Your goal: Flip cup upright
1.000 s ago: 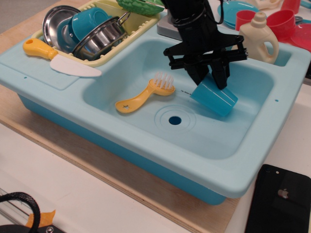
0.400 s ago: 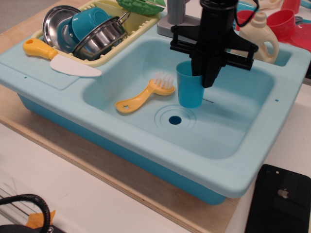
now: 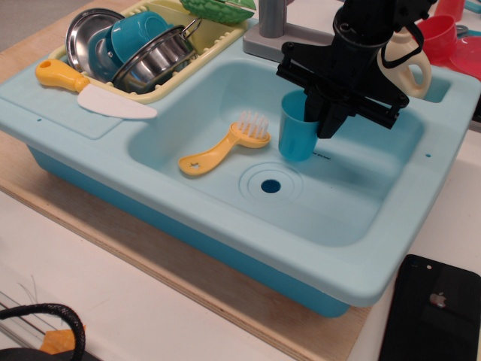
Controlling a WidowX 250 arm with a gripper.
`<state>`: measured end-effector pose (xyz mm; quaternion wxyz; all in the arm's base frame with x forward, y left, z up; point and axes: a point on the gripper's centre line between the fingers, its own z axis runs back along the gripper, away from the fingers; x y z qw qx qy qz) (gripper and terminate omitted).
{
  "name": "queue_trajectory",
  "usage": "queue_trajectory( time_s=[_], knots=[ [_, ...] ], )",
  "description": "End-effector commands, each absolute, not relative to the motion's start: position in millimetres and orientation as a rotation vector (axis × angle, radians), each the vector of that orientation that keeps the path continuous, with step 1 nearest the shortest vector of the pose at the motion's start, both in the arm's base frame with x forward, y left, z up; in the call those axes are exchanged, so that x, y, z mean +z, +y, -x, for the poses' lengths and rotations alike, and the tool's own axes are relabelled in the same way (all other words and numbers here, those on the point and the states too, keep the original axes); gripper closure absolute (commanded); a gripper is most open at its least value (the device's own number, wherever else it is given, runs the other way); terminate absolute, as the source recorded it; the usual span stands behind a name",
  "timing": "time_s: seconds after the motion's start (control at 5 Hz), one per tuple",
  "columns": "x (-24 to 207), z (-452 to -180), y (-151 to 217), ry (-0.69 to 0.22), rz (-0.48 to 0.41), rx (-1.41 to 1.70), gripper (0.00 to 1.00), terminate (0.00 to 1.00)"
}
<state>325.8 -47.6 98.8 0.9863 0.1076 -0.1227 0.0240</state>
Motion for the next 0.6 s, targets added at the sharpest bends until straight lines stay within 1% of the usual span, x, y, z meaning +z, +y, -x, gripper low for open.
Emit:
queue_trajectory(
  time_s=[0.0, 0.2, 0.4],
  knots=[
    [107.3, -329.7, -50.4, -0.317, -0.113, 0.043, 0.0, 0.0],
    [107.3, -329.7, -50.4, -0.317, -0.113, 0.043, 0.0, 0.0],
    [107.3, -329.7, -50.4, -0.317, -0.113, 0.043, 0.0, 1.0]
  ],
)
